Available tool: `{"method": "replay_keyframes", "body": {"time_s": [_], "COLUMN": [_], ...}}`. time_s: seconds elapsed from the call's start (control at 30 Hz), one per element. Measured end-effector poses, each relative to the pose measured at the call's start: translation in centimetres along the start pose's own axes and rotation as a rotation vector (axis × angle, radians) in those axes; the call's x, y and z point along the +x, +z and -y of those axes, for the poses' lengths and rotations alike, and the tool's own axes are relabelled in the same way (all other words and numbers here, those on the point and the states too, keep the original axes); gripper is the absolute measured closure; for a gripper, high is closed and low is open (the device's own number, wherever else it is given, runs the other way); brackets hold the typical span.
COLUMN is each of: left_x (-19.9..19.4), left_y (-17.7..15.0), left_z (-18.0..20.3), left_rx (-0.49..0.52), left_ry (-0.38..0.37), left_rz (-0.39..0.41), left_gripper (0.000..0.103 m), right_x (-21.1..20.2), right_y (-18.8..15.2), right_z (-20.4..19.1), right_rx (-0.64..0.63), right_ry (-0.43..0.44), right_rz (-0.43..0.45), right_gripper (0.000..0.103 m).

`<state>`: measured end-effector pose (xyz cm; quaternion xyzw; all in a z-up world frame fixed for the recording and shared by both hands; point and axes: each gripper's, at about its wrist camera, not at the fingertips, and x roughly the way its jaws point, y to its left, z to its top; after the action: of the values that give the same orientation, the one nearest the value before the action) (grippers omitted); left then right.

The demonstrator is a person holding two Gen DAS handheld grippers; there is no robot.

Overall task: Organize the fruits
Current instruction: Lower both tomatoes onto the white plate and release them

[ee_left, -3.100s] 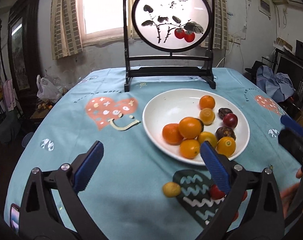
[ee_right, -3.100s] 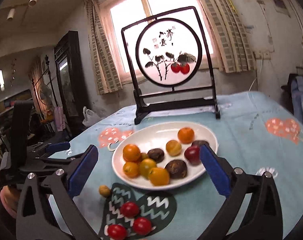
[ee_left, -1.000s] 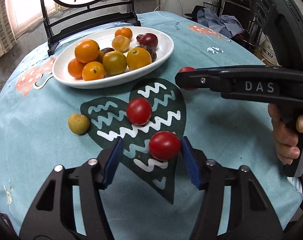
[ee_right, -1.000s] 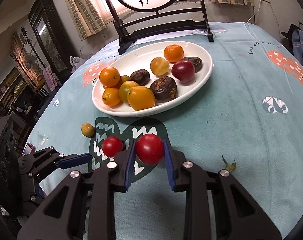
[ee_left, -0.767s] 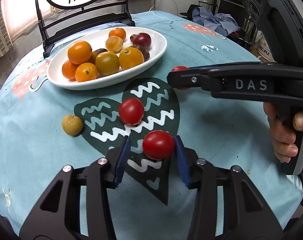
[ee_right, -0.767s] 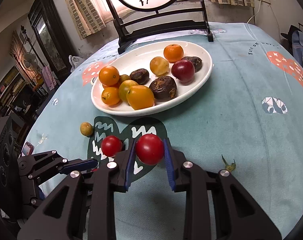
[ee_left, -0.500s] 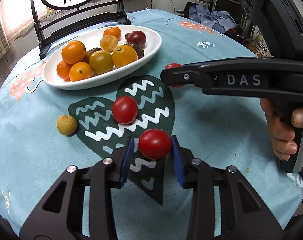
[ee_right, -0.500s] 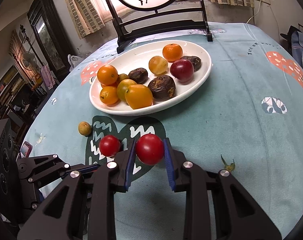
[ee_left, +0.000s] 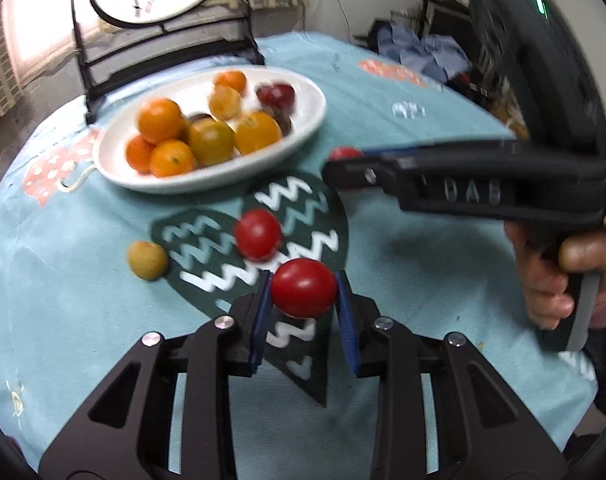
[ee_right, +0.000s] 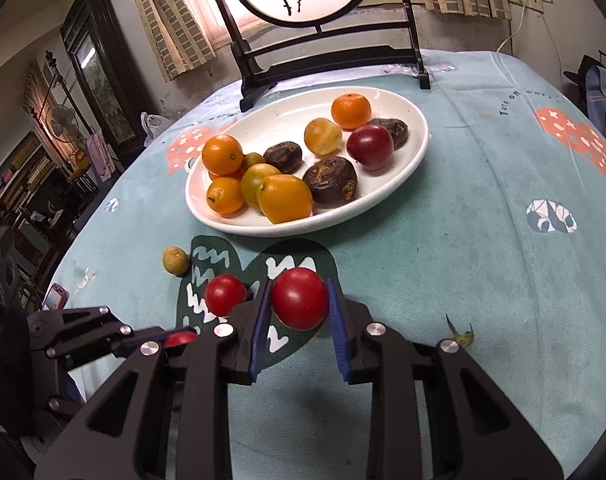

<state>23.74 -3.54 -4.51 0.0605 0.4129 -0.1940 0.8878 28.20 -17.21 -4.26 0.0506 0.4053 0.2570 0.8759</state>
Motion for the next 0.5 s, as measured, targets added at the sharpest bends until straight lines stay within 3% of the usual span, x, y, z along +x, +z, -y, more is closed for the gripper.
{"method": "replay_keyframes", "body": {"time_s": [0.17, 0.33, 0.5], "left_x": [-1.9, -1.4, 0.4], "left_y": [1.2, 5.3, 9.2], "left_z": [-2.7, -6.1, -9.7], "left_rx": [-0.1, -0.204, -0.283], "left_ry": [0.017, 0.09, 0.145], "left_rz": [0.082, 0.134, 0.164], "left_gripper": [0.072, 0.072, 0.072], "right_x": [-0.7, 0.5, 3.2], "right_y": [0.7, 3.8, 6.9], "right_z": [-0.4, -0.3, 1.3], "right_rx": [-0.025, -0.022, 0.031], "right_ry": [0.012, -0.022, -0.046], "right_rz": [0.089, 0.186, 0.21], "right_gripper": [0.074, 0.074, 0.074]}}
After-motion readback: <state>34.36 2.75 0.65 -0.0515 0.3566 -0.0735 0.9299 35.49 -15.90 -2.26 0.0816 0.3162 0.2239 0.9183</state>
